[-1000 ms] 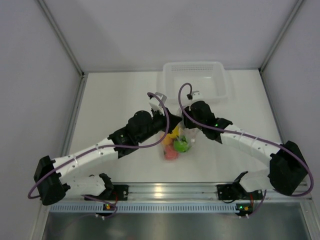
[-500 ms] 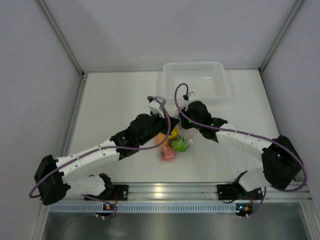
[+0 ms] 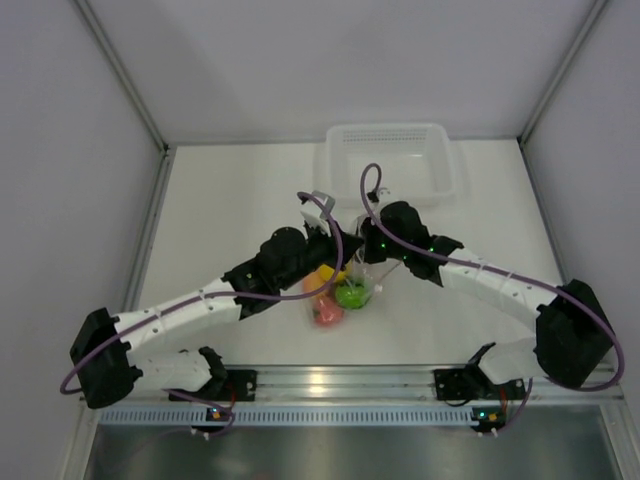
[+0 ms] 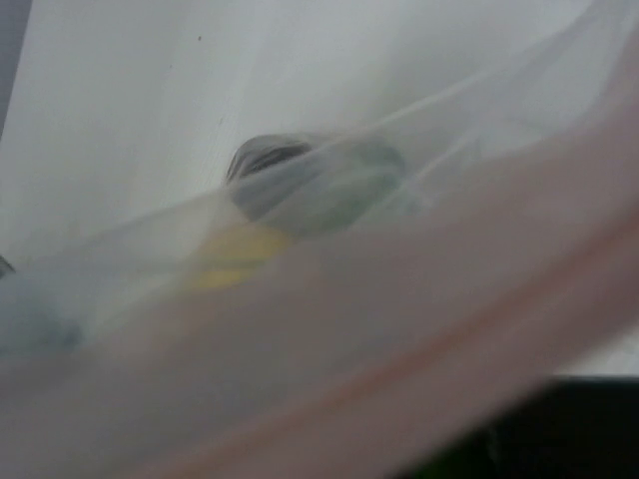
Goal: Open the zip-top bag and remove the fake food
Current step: Adjust the zipper food storage bag at the center of the board.
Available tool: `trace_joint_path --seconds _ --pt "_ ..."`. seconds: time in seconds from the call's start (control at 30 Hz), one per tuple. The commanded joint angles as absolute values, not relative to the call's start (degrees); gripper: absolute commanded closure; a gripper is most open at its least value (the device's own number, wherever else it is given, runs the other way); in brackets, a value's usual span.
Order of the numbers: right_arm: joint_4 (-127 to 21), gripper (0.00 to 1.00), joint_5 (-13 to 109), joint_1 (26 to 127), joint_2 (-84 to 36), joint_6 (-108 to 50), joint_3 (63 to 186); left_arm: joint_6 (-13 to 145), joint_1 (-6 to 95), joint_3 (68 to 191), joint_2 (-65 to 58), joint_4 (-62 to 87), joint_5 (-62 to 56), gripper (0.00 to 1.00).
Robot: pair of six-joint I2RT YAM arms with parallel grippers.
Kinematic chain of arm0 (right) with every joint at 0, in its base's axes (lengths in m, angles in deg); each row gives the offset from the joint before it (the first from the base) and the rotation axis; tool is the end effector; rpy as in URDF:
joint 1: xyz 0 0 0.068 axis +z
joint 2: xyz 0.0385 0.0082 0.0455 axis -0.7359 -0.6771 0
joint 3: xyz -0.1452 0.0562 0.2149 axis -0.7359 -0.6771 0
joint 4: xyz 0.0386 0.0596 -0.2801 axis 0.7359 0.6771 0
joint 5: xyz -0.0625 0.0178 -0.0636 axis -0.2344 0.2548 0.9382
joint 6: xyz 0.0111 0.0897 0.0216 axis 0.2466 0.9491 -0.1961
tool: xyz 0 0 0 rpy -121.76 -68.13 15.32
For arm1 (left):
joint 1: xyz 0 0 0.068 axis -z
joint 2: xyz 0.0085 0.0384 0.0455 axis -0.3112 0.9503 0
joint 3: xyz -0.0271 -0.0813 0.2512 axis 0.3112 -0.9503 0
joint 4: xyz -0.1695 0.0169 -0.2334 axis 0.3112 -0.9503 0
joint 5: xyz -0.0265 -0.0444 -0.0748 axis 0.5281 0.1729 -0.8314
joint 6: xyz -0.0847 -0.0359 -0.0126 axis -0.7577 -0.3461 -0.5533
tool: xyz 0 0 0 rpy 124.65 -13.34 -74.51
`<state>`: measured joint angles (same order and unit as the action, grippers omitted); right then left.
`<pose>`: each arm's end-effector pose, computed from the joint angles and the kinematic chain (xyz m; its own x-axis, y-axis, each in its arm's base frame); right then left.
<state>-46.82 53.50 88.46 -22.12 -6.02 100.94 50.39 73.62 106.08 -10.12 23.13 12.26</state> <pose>0.2796 0.2474 0.2051 -0.7035 0.0444 -0.7093 -0.3793 0.8205 0.4276 0.2120 -0.2907 0.2962 -0.4024 -0.2127 -0.8904 0.6368 0.6337 -0.4392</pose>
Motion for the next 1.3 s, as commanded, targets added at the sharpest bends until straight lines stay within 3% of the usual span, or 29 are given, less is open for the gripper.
trace_joint_path --seconds 0.0,0.27,0.53,0.63,0.87,1.03,1.27 --pt "-45.4 0.7 43.7 88.1 -16.3 -7.1 99.2 50.2 73.9 106.7 -13.5 27.8 11.3 1.0" --pt "-39.8 0.7 33.0 88.1 -9.9 -14.8 94.7 48.4 74.5 106.0 -16.6 27.9 12.9 1.0" --pt "-48.9 0.68 32.6 93.0 -3.9 -5.4 87.8 44.2 76.4 98.0 -19.5 34.8 21.0 1.0" --pt "-46.9 0.65 42.0 96.5 -2.6 -3.3 87.9 44.2 77.6 95.7 -20.6 37.5 22.9 1.0" --pt "-61.5 0.7 57.3 101.4 4.8 12.3 74.8 46.4 81.1 93.5 -20.0 42.2 23.3 1.0" --pt "-60.6 0.7 60.2 102.6 4.7 16.5 75.5 51.3 84.6 97.4 -16.5 42.1 17.7 1.0" --pt "-60.0 0.72 67.1 104.0 6.0 23.1 74.9 55.3 92.2 100.9 -11.9 42.0 20.0 1.0"
